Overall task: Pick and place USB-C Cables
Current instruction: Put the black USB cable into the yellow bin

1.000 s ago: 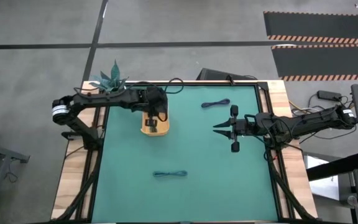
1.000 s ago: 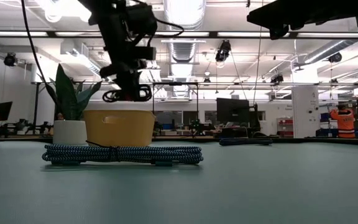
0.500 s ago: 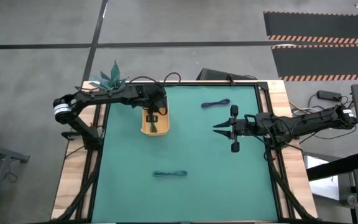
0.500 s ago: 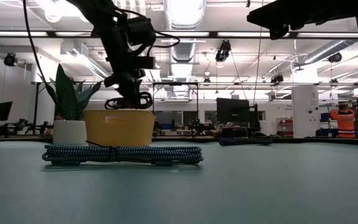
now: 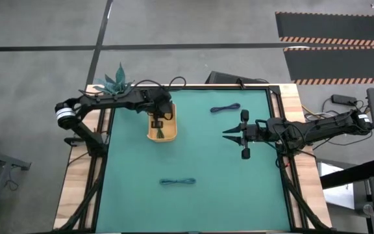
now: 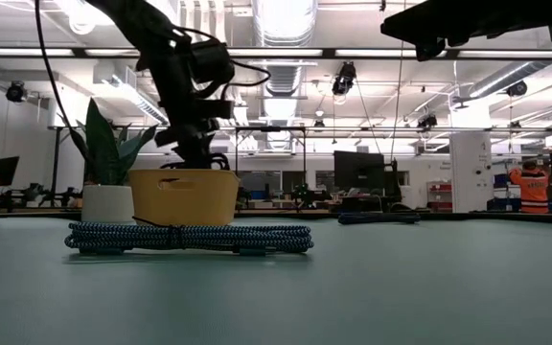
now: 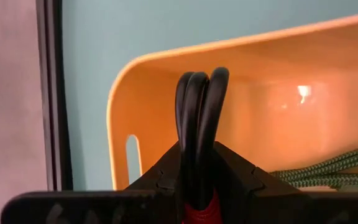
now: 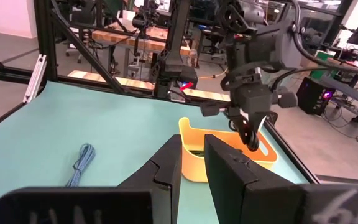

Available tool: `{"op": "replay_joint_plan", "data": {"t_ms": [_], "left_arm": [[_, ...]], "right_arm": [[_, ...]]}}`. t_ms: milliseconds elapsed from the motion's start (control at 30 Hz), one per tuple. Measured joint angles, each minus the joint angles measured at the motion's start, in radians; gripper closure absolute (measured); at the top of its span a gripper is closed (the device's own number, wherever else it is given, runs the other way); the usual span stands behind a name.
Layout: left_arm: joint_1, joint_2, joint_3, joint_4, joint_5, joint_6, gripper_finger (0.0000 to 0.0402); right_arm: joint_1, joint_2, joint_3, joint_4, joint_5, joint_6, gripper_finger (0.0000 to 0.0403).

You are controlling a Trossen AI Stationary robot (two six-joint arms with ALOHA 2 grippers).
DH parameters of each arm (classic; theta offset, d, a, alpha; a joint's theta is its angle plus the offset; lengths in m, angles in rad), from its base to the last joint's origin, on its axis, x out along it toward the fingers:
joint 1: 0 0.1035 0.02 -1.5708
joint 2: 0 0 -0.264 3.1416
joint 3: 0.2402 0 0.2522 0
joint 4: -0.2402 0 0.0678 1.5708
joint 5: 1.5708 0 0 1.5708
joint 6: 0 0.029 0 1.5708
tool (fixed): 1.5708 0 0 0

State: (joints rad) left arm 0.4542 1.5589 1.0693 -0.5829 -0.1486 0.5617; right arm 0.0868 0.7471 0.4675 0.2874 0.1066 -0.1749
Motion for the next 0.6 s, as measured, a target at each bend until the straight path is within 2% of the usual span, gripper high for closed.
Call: {"op": "replay_joint_plan", "data": {"t_ms": [600], "left_arm": [[0.009, -0.001, -0.052, 0.118, 0.0, 0.031, 0.0353]], "right_arm": [[0.0, 0.0, 0.0, 0.0, 0.0, 0.0, 0.0344]]}}
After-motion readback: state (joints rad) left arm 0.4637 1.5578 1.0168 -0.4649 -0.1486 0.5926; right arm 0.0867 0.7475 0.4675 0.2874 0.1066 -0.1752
